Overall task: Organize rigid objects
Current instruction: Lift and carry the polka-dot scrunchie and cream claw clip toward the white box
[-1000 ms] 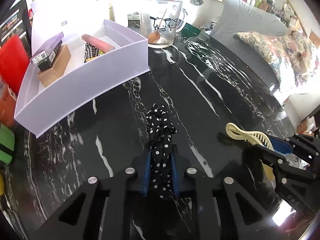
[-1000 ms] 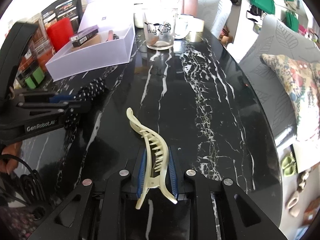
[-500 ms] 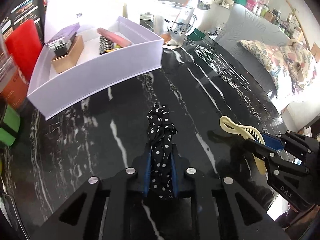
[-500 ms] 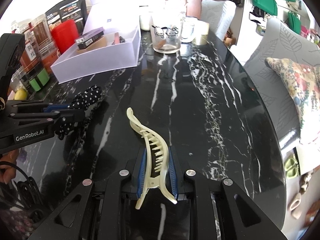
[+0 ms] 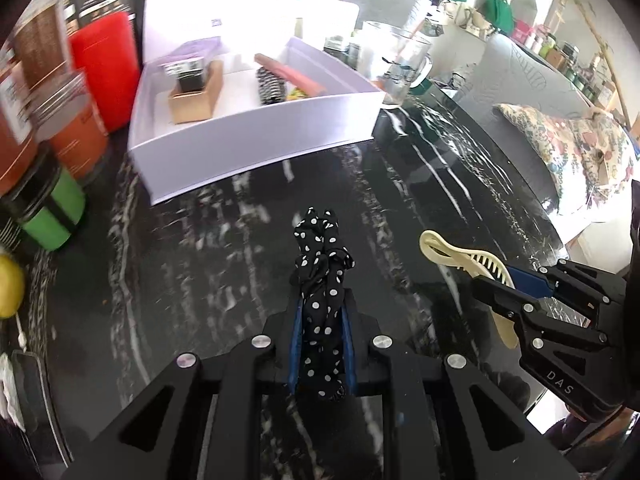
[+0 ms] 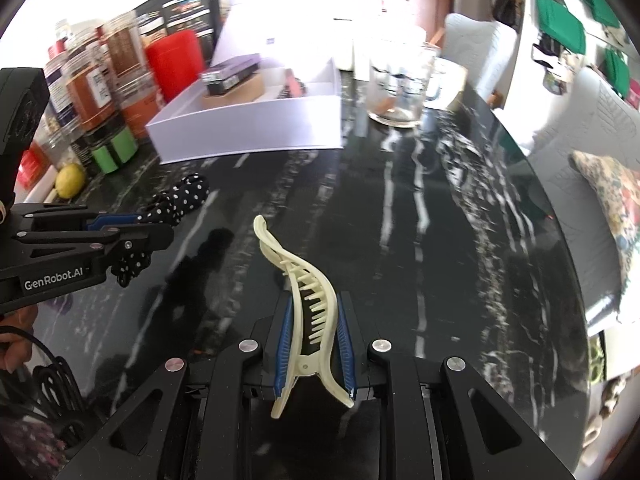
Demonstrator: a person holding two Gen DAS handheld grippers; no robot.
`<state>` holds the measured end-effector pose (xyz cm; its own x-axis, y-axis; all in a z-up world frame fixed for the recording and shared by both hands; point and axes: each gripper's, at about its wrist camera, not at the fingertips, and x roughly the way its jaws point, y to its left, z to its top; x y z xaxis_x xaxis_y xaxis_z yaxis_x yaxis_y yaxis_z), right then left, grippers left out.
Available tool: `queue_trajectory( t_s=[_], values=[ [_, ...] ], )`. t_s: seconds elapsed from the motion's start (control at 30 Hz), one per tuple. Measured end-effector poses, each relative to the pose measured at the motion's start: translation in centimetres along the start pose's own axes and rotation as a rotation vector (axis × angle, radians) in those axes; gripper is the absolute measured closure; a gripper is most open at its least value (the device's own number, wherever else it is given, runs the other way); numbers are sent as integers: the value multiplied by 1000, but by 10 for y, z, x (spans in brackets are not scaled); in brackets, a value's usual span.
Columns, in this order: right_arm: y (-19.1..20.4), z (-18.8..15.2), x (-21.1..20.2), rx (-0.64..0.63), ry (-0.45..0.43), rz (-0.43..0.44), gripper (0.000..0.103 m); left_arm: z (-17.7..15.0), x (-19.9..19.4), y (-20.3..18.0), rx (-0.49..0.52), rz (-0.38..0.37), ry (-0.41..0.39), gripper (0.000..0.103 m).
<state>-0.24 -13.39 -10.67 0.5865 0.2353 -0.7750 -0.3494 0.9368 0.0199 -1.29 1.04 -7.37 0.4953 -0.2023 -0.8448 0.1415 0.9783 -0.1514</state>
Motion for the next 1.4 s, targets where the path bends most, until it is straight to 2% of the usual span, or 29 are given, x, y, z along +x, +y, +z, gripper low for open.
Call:
queue_trajectory(
  t_s=[0.23,0.57,0.93,1.4],
  values=[
    [33,4,5,-60,2,80,82,-13,-21,23,-62,39,-35,86],
    [62,19,0,-126,-19,127,82,-14,-35,41,-95,62,-73,86],
    [72,43,-4,-181,-53,118,82,7,-43,46,-92,60,-117,86],
    [61,77,-12,-168,-109,94,82,53,-50,39,-52,45,-186,86]
  ],
)
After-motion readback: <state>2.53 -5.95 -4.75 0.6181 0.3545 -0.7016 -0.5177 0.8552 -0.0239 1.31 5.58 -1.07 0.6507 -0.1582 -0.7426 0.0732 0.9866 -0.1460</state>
